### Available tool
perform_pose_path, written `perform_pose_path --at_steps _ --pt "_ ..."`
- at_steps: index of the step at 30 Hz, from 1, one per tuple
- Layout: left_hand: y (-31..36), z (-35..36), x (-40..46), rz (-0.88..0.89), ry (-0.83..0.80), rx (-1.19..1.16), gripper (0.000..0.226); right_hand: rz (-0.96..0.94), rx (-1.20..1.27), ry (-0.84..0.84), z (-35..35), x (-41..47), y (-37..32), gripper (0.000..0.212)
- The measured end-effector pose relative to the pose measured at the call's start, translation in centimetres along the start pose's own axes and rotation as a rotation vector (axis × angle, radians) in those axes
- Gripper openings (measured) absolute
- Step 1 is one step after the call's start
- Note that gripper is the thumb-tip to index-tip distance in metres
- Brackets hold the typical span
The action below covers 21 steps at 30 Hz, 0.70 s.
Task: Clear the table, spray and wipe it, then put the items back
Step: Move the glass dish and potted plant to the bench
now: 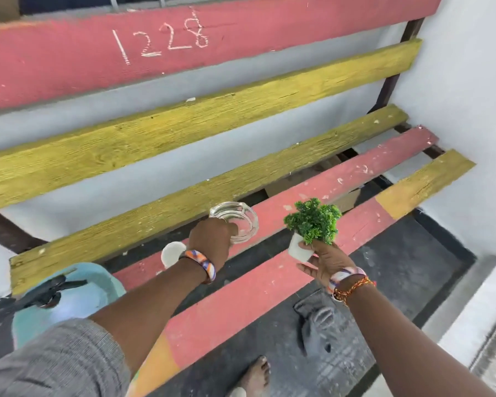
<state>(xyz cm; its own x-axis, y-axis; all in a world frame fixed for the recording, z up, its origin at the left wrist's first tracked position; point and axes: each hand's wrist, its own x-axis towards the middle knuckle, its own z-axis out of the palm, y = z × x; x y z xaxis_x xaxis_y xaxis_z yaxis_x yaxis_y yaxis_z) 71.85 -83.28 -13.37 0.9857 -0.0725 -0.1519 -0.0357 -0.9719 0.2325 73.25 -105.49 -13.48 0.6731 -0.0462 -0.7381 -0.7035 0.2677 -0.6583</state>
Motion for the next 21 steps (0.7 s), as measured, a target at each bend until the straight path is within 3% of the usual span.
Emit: perform_pose_path --at_steps 3,8,11,18,21 --pt "1.4 1.6 1.7 -0.031 -0.042 -0.006 0.034 -0.043 -0.052 0.052 -1.8 3.0 -1.6 0.025" --pt "2.5 3.1 4.7 -0.066 -0.115 0.033 0.035 -0.116 -0.145 0.127 -2.4 7.8 -2.5 0.037" --pt "2.9 4.4 6.8 -0.061 -0.16 0.056 0.037 -0.126 -0.16 0.155 -1.8 10.7 -2.6 0.027" --pt "3.3 9.4 12.5 -0.077 -0.286 0.087 0.04 -0.284 -0.417 0.203 -0.4 19.0 -2.1 0.058" --pt "3.4 10.7 12.9 -0.033 -0.242 0.104 0.031 -0.342 -0.548 0.215 0.1 21.1 -1.3 0.066"
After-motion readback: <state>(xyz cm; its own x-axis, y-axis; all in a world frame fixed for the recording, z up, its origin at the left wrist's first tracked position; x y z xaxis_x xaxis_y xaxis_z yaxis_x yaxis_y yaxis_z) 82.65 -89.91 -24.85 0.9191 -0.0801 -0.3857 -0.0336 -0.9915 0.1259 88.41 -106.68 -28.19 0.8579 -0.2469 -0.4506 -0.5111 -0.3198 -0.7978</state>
